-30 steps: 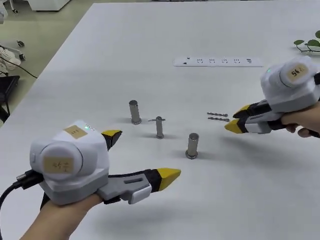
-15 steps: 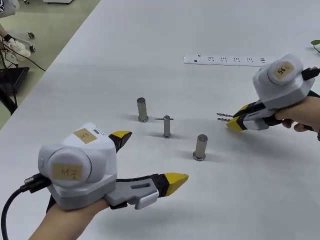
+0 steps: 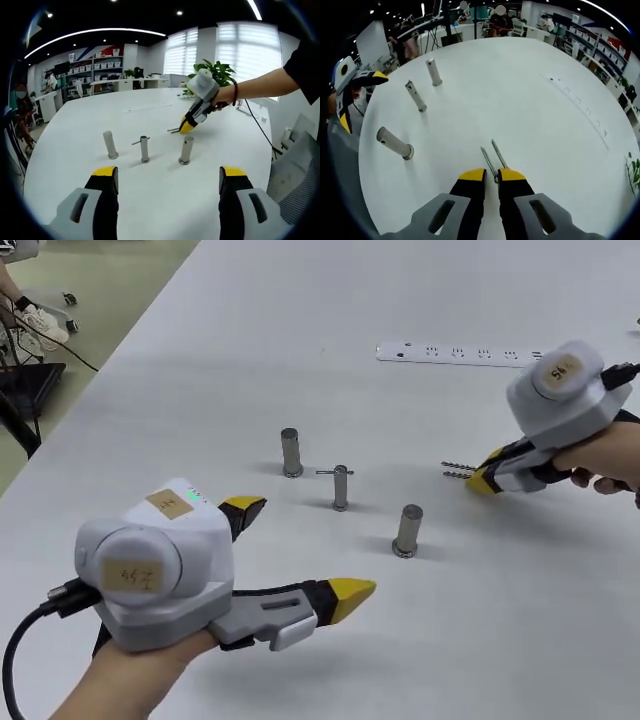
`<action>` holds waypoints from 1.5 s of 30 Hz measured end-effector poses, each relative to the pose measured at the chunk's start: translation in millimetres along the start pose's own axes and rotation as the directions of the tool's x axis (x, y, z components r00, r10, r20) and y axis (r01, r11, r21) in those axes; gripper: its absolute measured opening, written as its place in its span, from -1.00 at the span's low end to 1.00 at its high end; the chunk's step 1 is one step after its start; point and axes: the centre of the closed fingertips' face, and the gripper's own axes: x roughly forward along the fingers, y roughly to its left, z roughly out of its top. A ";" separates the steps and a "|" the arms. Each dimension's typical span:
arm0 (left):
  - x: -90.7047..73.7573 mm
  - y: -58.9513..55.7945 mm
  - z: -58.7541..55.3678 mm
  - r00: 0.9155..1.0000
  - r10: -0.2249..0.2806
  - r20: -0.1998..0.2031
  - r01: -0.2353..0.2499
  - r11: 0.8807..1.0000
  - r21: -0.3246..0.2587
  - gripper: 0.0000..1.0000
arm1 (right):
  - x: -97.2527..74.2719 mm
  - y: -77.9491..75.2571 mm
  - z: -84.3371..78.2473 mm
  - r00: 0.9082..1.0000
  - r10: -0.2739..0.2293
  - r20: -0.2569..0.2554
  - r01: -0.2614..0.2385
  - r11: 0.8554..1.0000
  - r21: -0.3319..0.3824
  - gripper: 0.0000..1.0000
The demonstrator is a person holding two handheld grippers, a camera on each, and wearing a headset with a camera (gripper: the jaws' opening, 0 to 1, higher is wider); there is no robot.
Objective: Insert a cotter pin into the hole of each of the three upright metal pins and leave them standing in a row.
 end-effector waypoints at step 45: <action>20.0 -23.5 41.5 0.985 -0.175 -0.005 0.174 0.982 -0.076 -0.32 | -65.2 78.6 41.0 0.990 0.060 0.129 0.001 0.904 -0.427 -1.00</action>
